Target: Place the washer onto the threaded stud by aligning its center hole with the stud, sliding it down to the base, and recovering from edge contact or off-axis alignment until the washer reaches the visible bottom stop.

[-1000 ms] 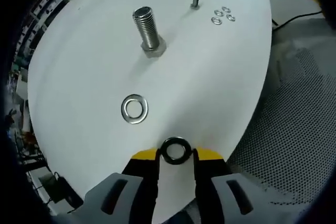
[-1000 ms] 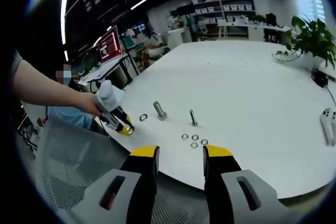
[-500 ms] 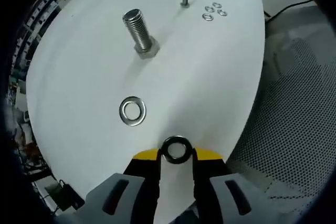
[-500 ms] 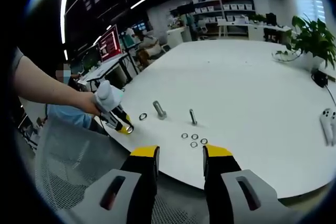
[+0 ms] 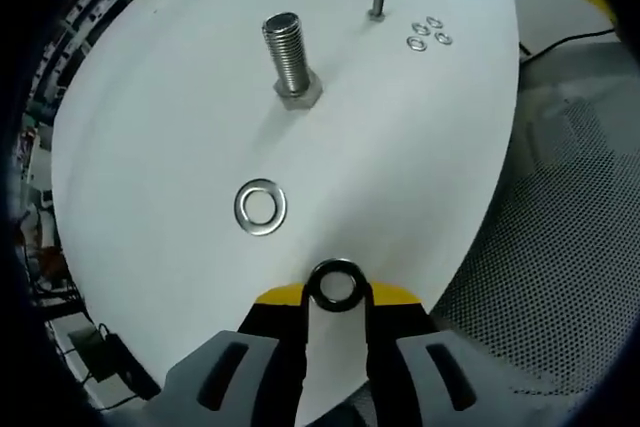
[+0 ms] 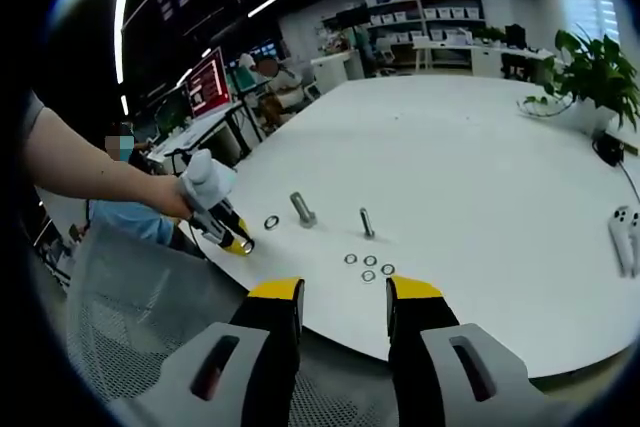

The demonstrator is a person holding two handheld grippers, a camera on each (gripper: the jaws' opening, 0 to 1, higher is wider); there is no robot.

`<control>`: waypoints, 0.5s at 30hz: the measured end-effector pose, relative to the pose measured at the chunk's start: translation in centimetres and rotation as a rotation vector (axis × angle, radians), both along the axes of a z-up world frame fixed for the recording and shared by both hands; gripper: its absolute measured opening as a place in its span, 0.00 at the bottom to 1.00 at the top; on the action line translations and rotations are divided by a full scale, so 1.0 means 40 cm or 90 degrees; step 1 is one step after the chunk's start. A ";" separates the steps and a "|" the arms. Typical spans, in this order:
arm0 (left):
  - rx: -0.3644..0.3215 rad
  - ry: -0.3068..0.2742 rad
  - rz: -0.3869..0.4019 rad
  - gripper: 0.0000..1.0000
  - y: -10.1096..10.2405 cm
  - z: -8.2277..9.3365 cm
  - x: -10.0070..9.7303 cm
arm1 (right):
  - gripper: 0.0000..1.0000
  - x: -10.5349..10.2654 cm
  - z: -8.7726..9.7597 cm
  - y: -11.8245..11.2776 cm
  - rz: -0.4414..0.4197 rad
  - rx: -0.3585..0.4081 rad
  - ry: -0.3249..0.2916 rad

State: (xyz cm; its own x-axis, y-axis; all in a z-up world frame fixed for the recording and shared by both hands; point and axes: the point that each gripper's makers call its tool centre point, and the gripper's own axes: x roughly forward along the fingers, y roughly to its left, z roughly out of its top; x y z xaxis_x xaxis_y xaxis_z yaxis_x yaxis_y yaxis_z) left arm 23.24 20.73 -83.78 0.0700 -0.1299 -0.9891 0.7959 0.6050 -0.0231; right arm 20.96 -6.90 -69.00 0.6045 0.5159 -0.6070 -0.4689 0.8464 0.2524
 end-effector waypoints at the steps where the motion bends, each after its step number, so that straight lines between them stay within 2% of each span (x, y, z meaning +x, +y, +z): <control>1: 0.000 0.001 0.004 0.19 0.000 0.000 0.000 | 0.36 0.000 0.000 0.000 0.000 0.000 0.000; 15: -0.001 -0.011 0.055 0.22 -0.005 -0.004 0.001 | 0.36 -0.001 -0.001 0.001 0.001 -0.001 0.001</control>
